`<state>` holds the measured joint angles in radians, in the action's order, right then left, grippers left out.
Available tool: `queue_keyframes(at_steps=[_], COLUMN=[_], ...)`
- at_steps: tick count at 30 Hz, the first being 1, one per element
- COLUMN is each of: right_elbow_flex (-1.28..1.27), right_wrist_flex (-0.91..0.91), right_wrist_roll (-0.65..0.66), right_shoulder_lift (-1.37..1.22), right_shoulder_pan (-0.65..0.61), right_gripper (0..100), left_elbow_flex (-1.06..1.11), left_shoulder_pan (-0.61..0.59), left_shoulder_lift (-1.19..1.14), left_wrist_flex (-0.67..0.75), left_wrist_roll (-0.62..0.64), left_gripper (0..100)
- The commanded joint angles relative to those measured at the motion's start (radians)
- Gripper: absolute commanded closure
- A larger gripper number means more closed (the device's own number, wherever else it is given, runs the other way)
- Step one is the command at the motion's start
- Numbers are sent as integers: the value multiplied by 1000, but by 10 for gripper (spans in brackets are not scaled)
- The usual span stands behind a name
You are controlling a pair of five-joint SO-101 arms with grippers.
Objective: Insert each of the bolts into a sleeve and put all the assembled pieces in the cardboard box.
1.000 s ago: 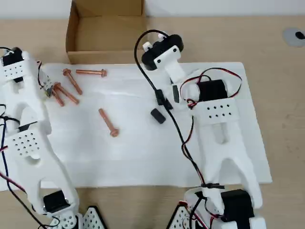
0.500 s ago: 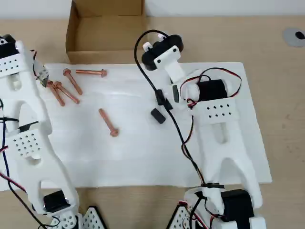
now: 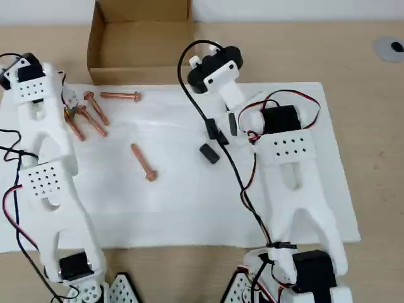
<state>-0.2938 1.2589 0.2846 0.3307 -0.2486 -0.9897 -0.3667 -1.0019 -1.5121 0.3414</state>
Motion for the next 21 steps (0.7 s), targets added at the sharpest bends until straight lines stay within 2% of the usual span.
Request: queue_keyframes(at_steps=[1,8,11,13,21], right_elbow_flex=[5,4,-10,-33,64], right_wrist_flex=[-18,-15,-3,-3,55], right_wrist_roll=[8,9,43,77,34], right_shoulder_lift=[1,-1,-1,-2,-174], right_shoulder_pan=[19,18,13,12,12], right_gripper=[857,857,857,857,857], left_elbow_flex=[-14,-14,-15,-35,-390], left_shoulder_pan=[20,8,8,11,6], left_shoulder_lift=[-30,-39,-31,-31,-27], left_wrist_flex=[-14,-133,-144,-146,-245], left_wrist_roll=[2,-2,-2,-2,-83], left_gripper=[910,917,1000,991,994])
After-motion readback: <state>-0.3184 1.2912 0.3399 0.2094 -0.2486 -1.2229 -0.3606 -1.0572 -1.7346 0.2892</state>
